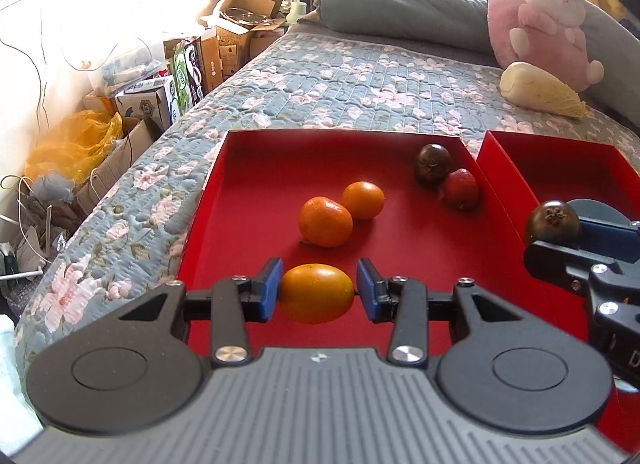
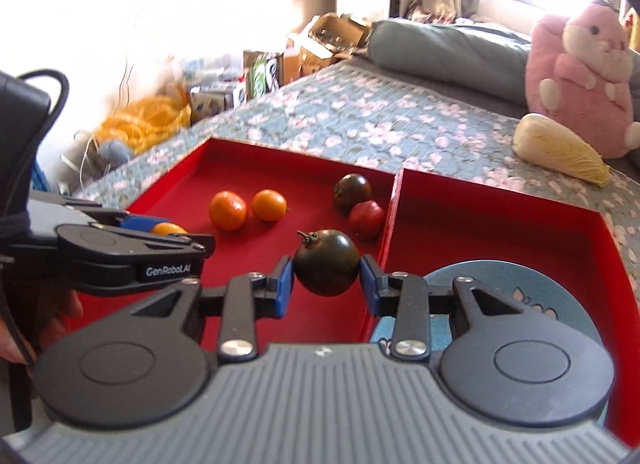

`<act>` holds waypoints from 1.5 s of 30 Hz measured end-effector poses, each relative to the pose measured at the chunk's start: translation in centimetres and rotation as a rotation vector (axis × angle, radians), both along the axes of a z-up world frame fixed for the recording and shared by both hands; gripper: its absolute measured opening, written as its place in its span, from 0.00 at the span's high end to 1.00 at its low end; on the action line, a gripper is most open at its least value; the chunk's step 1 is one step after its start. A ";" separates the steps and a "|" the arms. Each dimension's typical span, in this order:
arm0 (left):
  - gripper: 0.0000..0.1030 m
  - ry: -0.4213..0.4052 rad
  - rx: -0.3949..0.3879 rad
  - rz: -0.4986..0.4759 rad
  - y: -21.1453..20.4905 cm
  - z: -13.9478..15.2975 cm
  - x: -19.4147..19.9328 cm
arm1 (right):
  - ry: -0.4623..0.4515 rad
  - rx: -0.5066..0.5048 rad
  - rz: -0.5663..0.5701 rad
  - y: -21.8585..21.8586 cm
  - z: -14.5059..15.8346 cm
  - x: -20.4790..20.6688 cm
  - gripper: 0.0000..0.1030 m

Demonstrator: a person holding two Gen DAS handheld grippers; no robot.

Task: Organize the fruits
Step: 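Carry both tomatoes over the blue plate and open both tools to release them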

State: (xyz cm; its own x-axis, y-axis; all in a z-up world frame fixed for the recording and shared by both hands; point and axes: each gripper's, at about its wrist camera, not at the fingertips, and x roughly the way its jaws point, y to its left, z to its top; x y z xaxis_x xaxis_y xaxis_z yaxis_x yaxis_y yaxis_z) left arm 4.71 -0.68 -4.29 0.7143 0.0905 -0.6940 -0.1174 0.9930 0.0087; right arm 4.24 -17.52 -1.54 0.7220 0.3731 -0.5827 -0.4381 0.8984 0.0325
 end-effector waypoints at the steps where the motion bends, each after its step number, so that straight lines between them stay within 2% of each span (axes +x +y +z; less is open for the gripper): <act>1: 0.55 -0.005 0.004 -0.006 -0.2 0.1 -0.2 | -0.009 0.013 -0.007 -0.3 0.2 -0.3 0.62; 12: 0.55 -0.089 0.031 -0.100 -3.7 2.3 -2.0 | -0.045 0.081 -0.019 -2.7 2.1 -2.5 0.62; 33: 0.55 -0.126 0.045 -0.271 -11.5 3.4 -3.0 | -0.063 0.090 -0.119 -8.9 2.3 -4.6 0.62; 45: 0.55 -0.132 0.036 -0.342 -14.3 2.9 -3.0 | -0.046 0.093 -0.172 -11.7 1.5 -5.3 0.62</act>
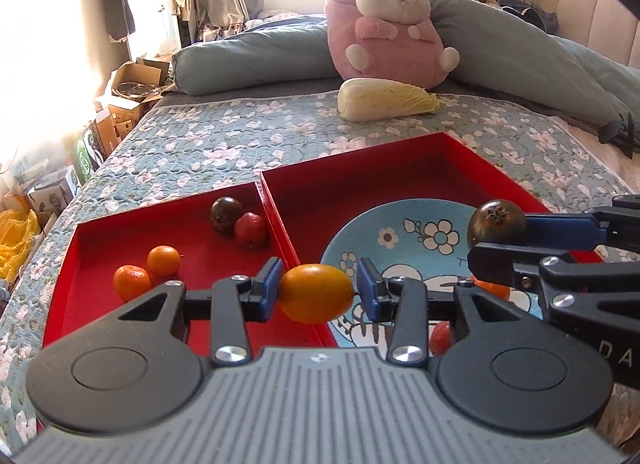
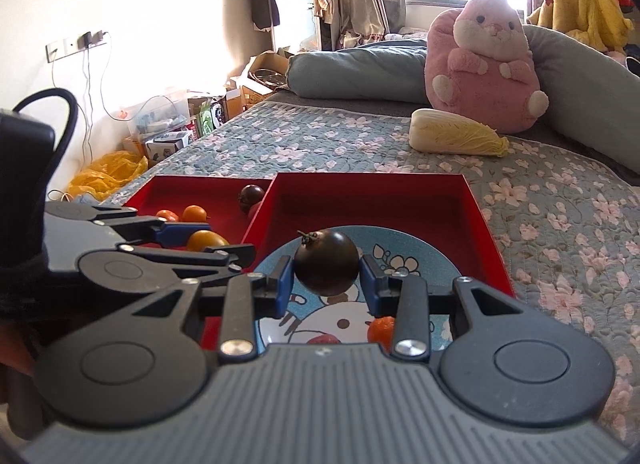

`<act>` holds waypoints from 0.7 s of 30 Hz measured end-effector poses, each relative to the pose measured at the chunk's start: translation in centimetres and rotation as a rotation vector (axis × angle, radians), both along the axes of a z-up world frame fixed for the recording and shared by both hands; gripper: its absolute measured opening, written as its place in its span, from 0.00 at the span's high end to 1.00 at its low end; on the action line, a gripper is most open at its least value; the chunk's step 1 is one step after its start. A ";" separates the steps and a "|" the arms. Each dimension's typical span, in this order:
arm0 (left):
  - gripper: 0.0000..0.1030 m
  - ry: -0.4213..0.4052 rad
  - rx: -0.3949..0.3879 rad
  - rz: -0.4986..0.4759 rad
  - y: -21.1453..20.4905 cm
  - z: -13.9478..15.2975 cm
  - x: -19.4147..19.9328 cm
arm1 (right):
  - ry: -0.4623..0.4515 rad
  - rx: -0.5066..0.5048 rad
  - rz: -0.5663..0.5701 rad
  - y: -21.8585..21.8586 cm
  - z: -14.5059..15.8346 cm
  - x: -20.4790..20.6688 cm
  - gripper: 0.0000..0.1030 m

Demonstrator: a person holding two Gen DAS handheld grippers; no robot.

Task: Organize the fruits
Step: 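Carry both tomatoes over the blue plate and open both tools to release them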

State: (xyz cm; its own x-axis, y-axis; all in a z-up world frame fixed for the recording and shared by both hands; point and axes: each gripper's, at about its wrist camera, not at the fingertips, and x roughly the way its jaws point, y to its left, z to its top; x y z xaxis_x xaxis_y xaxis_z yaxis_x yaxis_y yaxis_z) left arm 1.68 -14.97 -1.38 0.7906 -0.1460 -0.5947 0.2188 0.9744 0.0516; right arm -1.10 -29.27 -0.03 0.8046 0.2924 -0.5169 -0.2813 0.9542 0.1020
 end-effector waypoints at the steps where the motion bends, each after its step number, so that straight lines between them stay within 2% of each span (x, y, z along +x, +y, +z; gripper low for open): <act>1: 0.55 -0.001 -0.006 -0.009 -0.2 0.0 0.0 | 0.001 -0.001 -0.004 -0.2 -0.1 0.0 0.62; 7: 0.55 0.008 -0.031 -0.064 -1.5 -0.3 -0.1 | 0.009 -0.001 -0.033 -1.4 -0.5 0.2 0.62; 16: 0.55 0.016 -0.017 -0.126 -3.2 -1.2 0.8 | 0.038 -0.007 -0.085 -3.1 -1.5 1.3 0.62; 21: 0.55 0.018 -0.004 -0.198 -3.8 -1.8 1.9 | 0.048 -0.016 -0.102 -3.6 -1.7 2.1 0.62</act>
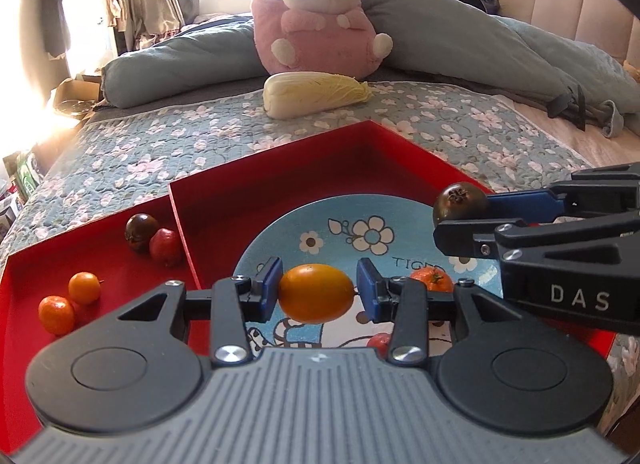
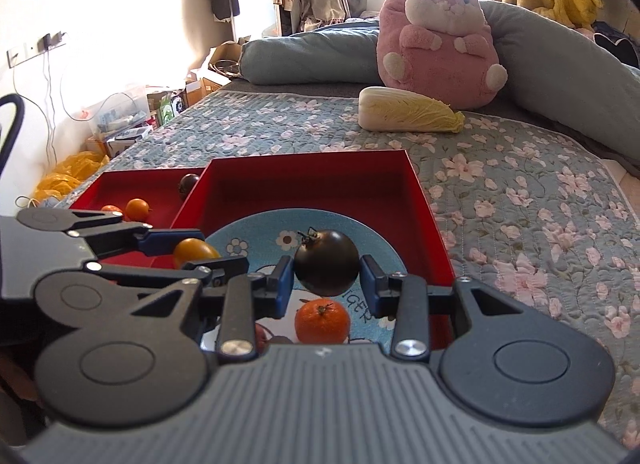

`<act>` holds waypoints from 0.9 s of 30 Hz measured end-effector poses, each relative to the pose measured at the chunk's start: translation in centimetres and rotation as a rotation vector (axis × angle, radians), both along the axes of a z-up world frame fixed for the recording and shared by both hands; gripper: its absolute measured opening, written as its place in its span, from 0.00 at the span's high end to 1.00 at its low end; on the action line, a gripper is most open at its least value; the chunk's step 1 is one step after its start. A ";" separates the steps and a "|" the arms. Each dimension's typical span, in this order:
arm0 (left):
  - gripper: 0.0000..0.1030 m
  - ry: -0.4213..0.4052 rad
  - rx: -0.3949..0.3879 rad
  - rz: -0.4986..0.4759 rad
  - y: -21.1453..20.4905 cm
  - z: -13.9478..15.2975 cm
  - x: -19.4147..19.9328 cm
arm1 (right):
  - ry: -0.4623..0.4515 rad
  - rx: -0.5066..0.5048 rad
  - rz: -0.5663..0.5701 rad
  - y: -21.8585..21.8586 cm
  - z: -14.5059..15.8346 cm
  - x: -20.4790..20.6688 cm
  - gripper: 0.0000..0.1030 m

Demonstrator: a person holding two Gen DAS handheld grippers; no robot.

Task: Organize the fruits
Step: 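Carry both tomatoes over the blue plate and open both tools to release them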

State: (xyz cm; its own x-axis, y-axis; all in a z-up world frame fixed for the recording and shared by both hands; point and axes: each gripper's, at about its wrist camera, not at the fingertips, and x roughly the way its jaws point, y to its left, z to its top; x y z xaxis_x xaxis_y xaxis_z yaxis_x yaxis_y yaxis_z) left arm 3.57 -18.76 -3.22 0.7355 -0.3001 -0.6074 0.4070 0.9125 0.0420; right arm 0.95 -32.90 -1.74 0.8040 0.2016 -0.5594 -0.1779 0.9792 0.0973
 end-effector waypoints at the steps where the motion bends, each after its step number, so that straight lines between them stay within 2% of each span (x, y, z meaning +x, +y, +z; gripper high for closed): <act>1: 0.54 -0.002 0.003 -0.010 -0.1 -0.1 0.2 | 0.001 -0.002 -0.003 -0.1 0.0 0.1 0.62; 16: 0.54 0.018 0.036 -0.104 -1.2 -1.7 2.1 | 0.036 -0.030 -0.010 0.5 -1.1 2.2 0.62; 19: 0.47 0.022 0.035 -0.106 -1.2 -1.7 2.0 | 0.046 -0.032 0.005 0.9 -1.2 2.8 0.62; 22: 0.45 0.031 0.031 -0.097 -1.0 -1.7 2.2 | 0.055 -0.032 0.016 1.3 -1.3 3.3 0.62; 27: 0.34 0.016 0.043 -0.109 -1.1 -1.6 1.7 | 0.078 -0.026 0.037 1.5 -1.4 4.1 0.61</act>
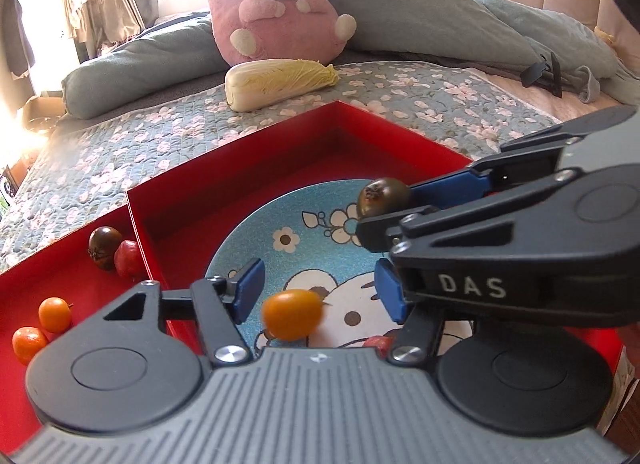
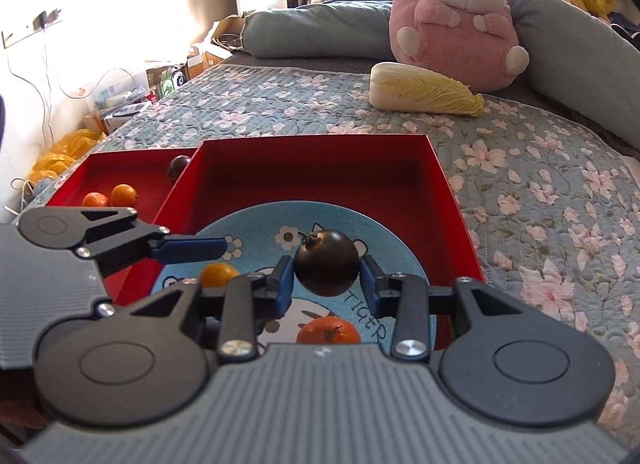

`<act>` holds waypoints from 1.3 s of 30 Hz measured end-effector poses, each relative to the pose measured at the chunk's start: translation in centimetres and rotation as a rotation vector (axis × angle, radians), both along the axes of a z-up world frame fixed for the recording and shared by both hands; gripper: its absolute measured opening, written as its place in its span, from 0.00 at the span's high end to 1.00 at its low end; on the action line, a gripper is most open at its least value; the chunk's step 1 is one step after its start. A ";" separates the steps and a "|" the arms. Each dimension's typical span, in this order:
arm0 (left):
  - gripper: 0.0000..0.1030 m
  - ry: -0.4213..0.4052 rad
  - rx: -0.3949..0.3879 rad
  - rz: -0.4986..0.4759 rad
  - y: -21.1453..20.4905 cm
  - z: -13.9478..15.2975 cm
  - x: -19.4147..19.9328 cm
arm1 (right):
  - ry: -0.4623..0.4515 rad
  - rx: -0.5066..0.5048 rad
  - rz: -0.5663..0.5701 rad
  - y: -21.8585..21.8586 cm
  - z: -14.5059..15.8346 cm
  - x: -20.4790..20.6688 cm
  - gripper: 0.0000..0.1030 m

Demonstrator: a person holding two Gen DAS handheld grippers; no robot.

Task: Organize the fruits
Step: 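Carry both tomatoes over the blue plate and open both tools to release them, then return both tools to the fruit compartment and grasp a tangerine with the left tool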

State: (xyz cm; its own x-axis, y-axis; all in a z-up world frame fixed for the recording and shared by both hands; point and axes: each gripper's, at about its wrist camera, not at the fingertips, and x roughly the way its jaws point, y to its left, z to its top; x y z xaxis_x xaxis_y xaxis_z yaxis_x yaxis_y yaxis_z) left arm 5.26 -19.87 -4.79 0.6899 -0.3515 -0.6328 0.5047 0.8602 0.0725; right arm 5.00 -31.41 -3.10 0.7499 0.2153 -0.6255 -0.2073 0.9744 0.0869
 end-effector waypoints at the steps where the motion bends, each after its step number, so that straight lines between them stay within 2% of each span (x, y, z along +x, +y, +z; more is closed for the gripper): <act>1: 0.34 -0.001 0.001 -0.001 0.0 0.0 -0.1 | 0.007 0.002 0.007 0.1 0.0 0.1 0.61; 19: 0.34 0.015 0.057 -0.051 0.6 -0.3 -2.1 | 0.065 -0.056 0.024 1.4 -1.7 2.3 0.61; 22: 0.34 0.011 0.062 -0.054 0.5 -0.2 -2.3 | 0.057 -0.051 0.021 1.3 -1.6 2.0 0.58; 24: 0.33 0.010 0.062 -0.053 0.5 -0.2 -2.4 | 0.028 -0.043 0.012 1.1 -1.2 1.5 0.46; 26: 0.33 0.008 0.064 -0.052 0.5 -0.2 -2.6 | 0.006 -0.028 0.002 0.8 -0.8 1.1 0.43; 32: 0.33 -0.001 0.068 -0.055 0.5 0.0 -3.0 | -0.055 0.005 -0.090 -1.1 0.7 -1.1 0.43; 35: 0.33 -0.007 0.064 -0.053 0.6 0.2 -3.2 | -0.039 0.037 -0.121 -2.4 0.8 -2.0 0.43; 39: 0.33 -0.014 0.063 -0.050 0.9 0.4 -3.6 | -0.024 0.028 -0.129 -2.7 0.5 -3.1 0.43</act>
